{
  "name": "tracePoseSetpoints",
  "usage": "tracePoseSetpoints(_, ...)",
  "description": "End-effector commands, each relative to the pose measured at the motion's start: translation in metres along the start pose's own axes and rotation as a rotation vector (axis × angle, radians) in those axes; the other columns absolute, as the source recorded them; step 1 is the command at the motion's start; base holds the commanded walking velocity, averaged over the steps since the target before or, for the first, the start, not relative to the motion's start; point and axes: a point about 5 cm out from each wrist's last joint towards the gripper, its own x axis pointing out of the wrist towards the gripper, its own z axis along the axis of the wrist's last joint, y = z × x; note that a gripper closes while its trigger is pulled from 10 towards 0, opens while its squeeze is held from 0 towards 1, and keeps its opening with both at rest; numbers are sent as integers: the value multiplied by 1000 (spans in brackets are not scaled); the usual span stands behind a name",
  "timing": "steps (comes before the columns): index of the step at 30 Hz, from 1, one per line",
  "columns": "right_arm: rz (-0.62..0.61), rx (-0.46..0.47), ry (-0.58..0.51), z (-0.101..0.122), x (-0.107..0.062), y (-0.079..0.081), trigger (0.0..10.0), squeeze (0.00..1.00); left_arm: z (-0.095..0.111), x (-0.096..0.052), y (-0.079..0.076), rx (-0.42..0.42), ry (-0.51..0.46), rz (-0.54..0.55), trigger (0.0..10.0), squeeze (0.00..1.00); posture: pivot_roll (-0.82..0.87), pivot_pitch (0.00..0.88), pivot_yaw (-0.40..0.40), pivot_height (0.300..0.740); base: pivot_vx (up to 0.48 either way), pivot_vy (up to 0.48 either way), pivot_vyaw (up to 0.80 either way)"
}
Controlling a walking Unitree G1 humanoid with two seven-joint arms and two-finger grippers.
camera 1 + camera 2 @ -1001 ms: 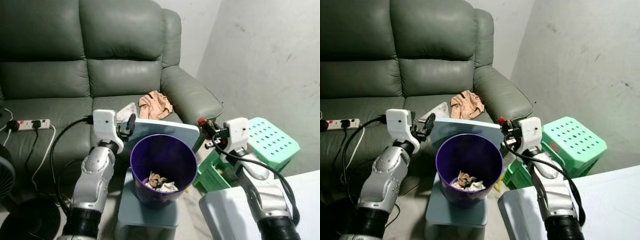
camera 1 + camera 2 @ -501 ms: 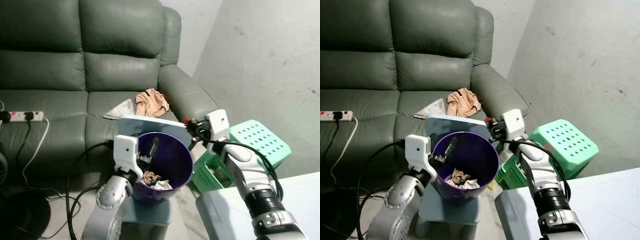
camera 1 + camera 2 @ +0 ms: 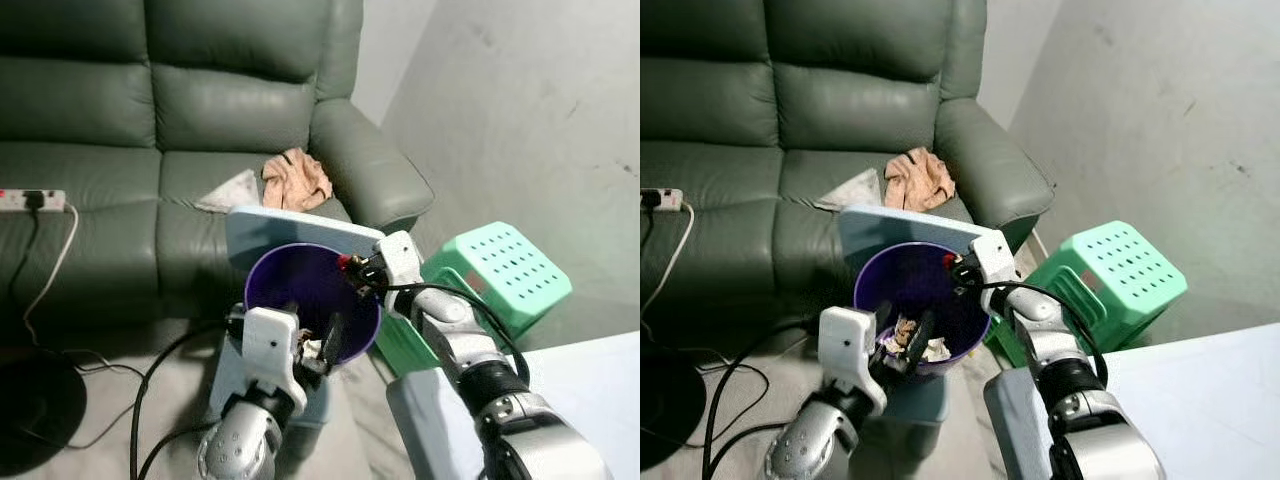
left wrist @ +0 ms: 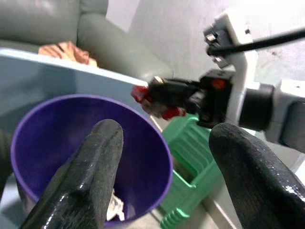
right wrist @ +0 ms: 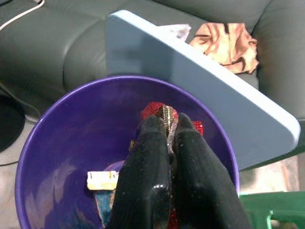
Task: Picking trash to rubbish bin
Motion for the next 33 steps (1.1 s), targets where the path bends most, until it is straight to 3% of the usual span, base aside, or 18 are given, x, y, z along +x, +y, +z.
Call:
tracePoseSetpoints(1,-20,-3,16,-1,0,-4,10000,0,6,-1,-25,-81,-14,-37,10000,0,208,229,-278,740,0,0,0)
tracePoseSetpoints(9,-29,58,-4,8,10,4,10000,0,3,-14,-28,-97,17,-10,10000,0,226,254,-287,740,0,0,0)
tracePoseSetpoints(10,-33,72,-8,9,11,4,10000,486,3,-15,-29,-98,19,-10,10000,0,229,255,-286,740,0,0,0)
tracePoseSetpoints(11,-35,81,-10,9,11,4,10000,486,3,-15,-29,-98,21,-9,10000,0,229,255,-286,740,0,0,0)
tracePoseSetpoints(12,-41,87,-16,10,12,4,10000,1000,3,-15,-29,-98,22,-9,10000,0,231,254,-287,740,0,0,0)
tracePoseSetpoints(15,-29,127,-41,15,14,6,10000,1000,4,-15,-29,-98,27,-3,10000,0,236,253,-287,740,0,0,0)
tracePoseSetpoints(33,-44,176,-83,28,16,-2,10000,1000,7,-13,-23,-85,23,9,10000,0,237,238,-280,740,0,0,0)
